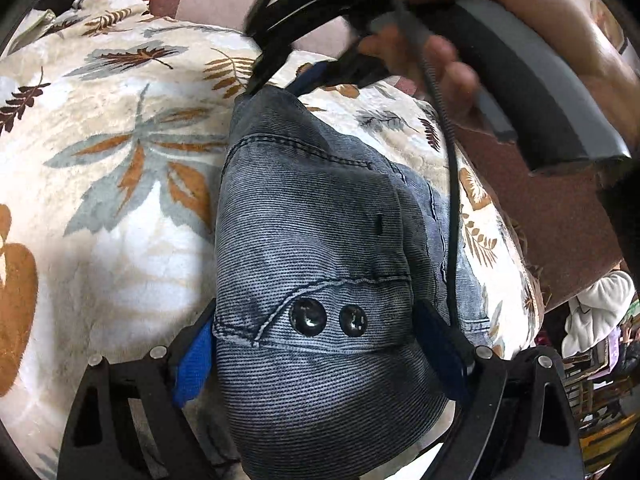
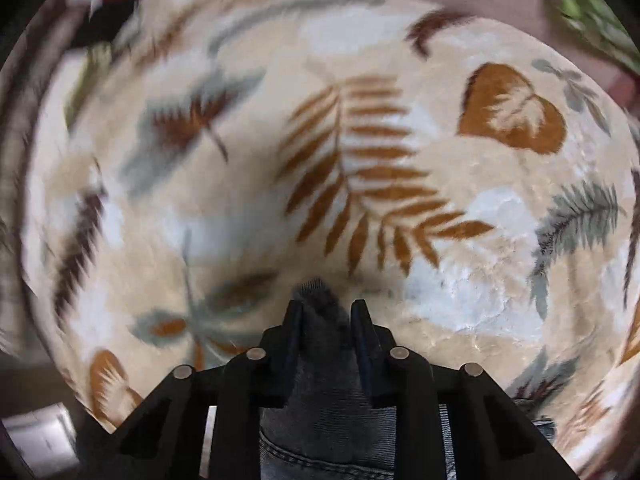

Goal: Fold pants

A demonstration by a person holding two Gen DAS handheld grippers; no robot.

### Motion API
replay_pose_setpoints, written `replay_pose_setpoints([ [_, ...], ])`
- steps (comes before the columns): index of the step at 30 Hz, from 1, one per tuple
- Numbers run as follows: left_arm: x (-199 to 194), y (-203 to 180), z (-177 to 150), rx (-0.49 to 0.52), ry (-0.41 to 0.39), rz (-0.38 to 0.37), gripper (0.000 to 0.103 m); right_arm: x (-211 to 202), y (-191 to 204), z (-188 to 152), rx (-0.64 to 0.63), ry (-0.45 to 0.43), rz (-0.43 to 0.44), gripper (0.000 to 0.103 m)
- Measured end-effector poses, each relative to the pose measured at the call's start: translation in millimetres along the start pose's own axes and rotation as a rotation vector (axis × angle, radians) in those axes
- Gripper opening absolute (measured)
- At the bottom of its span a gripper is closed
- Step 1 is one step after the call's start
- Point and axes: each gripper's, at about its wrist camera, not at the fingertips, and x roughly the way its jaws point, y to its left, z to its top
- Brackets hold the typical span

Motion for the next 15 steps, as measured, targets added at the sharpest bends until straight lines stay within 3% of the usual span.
replay_pose_setpoints([
  [4, 1, -1, -1, -0.007, -0.005, 0.000, 0.092, -35, -32, -27, 0.076, -0.097, 0.046, 0.040],
  [7, 1, -2, -2, -0.002, -0.011, 0.007, 0.092, -61, -64, -71, 0.115, -0.141, 0.104, 0.052],
  [10, -4, 0, -5, 0.002, -0.016, 0.013, 0.092, -77, -103, -110, 0.200, -0.165, 0.177, 0.053],
  [13, -4, -2, -7, 0.007, -0.020, 0.025, 0.092, -73, -135, -158, 0.270, -0.184, 0.212, 0.054],
  [15, -3, -3, -8, 0.012, -0.021, 0.035, 0.092, -46, -154, -185, 0.304, -0.124, 0.206, 0.057],
])
